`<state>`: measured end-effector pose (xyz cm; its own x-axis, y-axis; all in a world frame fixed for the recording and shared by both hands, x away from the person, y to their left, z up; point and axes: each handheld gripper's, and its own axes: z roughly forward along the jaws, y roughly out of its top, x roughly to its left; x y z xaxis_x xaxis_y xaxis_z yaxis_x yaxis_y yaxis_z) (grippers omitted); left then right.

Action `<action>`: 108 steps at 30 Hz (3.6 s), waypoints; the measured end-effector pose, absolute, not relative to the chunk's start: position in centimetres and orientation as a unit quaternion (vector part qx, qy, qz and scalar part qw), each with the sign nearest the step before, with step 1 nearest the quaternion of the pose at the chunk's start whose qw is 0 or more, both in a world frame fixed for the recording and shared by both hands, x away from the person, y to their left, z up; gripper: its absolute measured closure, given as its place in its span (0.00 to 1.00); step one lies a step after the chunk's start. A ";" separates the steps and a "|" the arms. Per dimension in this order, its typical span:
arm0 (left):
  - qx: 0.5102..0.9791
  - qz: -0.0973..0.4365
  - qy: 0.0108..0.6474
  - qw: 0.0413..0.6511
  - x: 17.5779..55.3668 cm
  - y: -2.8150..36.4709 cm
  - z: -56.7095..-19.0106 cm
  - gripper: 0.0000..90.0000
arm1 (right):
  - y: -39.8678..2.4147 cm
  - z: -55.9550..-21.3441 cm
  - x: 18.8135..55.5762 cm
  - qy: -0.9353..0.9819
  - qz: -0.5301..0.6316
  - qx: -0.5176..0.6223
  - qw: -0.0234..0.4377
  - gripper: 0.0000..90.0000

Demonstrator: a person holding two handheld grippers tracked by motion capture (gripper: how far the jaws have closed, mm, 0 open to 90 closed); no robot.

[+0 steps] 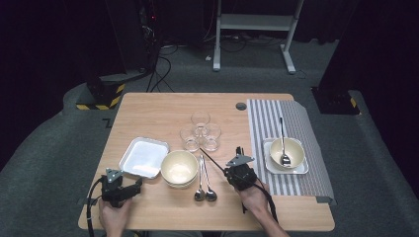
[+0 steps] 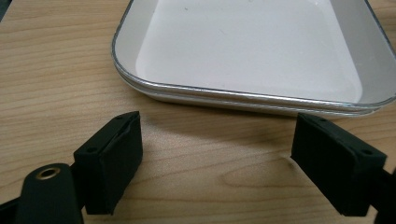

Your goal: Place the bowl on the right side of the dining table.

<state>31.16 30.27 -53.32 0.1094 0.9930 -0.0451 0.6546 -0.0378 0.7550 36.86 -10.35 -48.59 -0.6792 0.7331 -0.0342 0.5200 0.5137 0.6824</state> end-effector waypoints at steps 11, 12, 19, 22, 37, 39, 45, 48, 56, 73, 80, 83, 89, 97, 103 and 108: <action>0.670 0.261 0.615 0.324 31.2 30.3 -53.3 0.19 | -11.3 -48.3 36.4 0.857 0.340 0.359 0.149 0.96; 0.669 0.262 0.616 0.323 31.2 30.3 -53.3 0.19 | -11.5 -48.2 36.5 0.855 0.343 0.361 0.143 0.96; 0.670 0.264 0.616 0.320 31.2 30.2 -53.3 0.19 | -12.6 -47.8 36.0 0.848 0.356 0.365 0.147 0.96; 0.670 0.265 0.616 0.318 31.2 30.2 -53.3 0.19 | -12.7 -47.7 35.9 0.846 0.360 0.364 0.148 0.96; 0.668 0.266 0.618 0.318 31.1 30.2 -53.3 0.19 | -14.4 -47.7 35.6 0.842 0.376 0.363 0.132 0.96; 0.669 0.266 0.617 0.317 31.2 30.1 -53.3 0.18 | -14.6 -47.3 35.5 0.842 0.378 0.360 0.140 0.96; 0.669 0.267 0.618 0.316 31.2 30.1 -53.3 0.19 | -14.9 -46.8 35.3 0.840 0.379 0.358 0.149 0.96; 0.669 0.267 0.617 0.316 31.2 30.1 -53.3 0.19 | -15.3 -46.3 35.1 0.840 0.379 0.356 0.155 0.96; 0.671 0.268 0.616 0.313 31.2 30.1 -53.3 0.19 | -15.9 -45.7 35.2 0.838 0.378 0.358 0.163 0.96; 0.671 0.271 0.616 0.310 31.2 30.0 -53.3 0.19 | -18.1 -44.1 35.8 0.825 0.389 0.366 0.186 0.96; 0.671 0.269 0.616 0.312 31.2 30.0 -53.3 0.18 | -19.2 -43.4 36.5 0.817 0.392 0.377 0.192 0.96; 0.670 0.269 0.617 0.313 31.2 30.1 -53.3 0.19 | -19.9 -43.4 36.7 0.815 0.391 0.382 0.194 0.96; 0.668 0.268 0.618 0.314 31.2 30.1 -53.3 0.19 | -20.8 -43.7 37.2 0.807 0.392 0.395 0.197 0.96; 0.668 0.268 0.618 0.315 31.2 30.1 -53.3 0.19 | -21.5 -43.4 37.8 0.803 0.388 0.406 0.200 0.96; 0.668 0.268 0.618 0.315 31.2 30.1 -53.3 0.19 | -22.0 -43.0 38.3 0.799 0.386 0.412 0.206 0.96; 0.666 0.267 0.620 0.317 31.2 30.2 -53.3 0.19 | -22.8 -42.7 38.7 0.795 0.380 0.422 0.215 0.96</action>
